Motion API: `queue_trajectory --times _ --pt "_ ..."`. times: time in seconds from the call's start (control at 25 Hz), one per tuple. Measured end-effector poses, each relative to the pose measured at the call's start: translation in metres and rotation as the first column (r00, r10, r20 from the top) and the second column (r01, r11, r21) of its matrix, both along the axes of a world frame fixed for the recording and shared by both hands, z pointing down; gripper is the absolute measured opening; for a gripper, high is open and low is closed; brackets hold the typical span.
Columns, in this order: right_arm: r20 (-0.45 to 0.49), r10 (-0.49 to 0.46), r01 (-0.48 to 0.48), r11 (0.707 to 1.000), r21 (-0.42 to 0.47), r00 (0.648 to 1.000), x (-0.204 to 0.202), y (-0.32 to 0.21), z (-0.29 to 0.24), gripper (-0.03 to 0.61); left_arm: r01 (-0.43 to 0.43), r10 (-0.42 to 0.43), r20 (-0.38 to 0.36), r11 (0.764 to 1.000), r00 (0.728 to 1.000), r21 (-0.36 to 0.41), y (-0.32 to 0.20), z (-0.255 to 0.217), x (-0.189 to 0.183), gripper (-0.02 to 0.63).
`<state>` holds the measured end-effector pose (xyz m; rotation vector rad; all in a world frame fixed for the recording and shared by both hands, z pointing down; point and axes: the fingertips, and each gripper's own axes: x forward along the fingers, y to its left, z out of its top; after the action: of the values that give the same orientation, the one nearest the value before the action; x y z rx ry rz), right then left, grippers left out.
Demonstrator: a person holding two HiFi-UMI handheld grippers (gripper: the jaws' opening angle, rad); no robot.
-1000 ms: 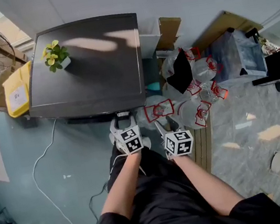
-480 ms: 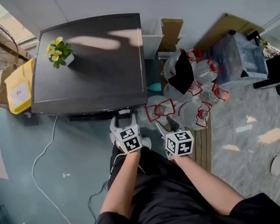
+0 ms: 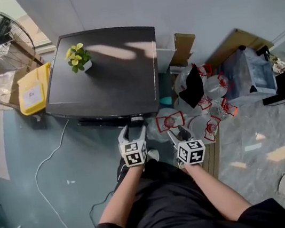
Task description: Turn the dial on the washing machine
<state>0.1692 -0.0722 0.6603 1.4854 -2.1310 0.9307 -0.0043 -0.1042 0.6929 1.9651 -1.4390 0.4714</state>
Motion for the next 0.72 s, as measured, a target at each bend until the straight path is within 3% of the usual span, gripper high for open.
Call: queue_trajectory --times 0.16,0.28,0.4,0.52,0.6,0.72 --pt "0.019 -0.011 0.010 0.999 0.036 1.000 0.000 -0.008 -0.021 0.221 -0.042 0.044 -0.044 0.998 0.998 0.038 0.018 -0.033 -0.005 0.281" --pt "0.050 -0.021 0.019 0.998 0.056 0.999 -0.004 -0.013 -0.041 0.206 0.011 -0.006 -0.046 0.994 0.999 0.109 0.027 -0.066 -0.022 0.195" --pt "0.087 -0.042 0.033 0.995 0.095 0.995 -0.011 -0.020 -0.066 0.175 0.081 -0.070 -0.073 0.983 0.995 0.163 0.032 -0.097 -0.041 0.166" --pt "0.107 -0.048 0.029 0.985 0.173 0.993 -0.012 -0.028 -0.100 0.104 0.110 -0.092 -0.094 0.971 0.991 0.210 0.037 -0.131 -0.054 0.100" --pt "0.098 -0.034 0.009 0.971 0.237 0.995 -0.008 -0.035 -0.128 0.047 0.092 -0.070 -0.092 0.963 0.993 0.254 0.039 -0.157 -0.057 0.069" --pt "0.065 -0.031 0.012 0.958 0.285 0.997 -0.006 -0.045 -0.156 0.015 0.058 -0.042 -0.056 0.943 0.998 0.327 0.036 -0.195 -0.065 0.029"
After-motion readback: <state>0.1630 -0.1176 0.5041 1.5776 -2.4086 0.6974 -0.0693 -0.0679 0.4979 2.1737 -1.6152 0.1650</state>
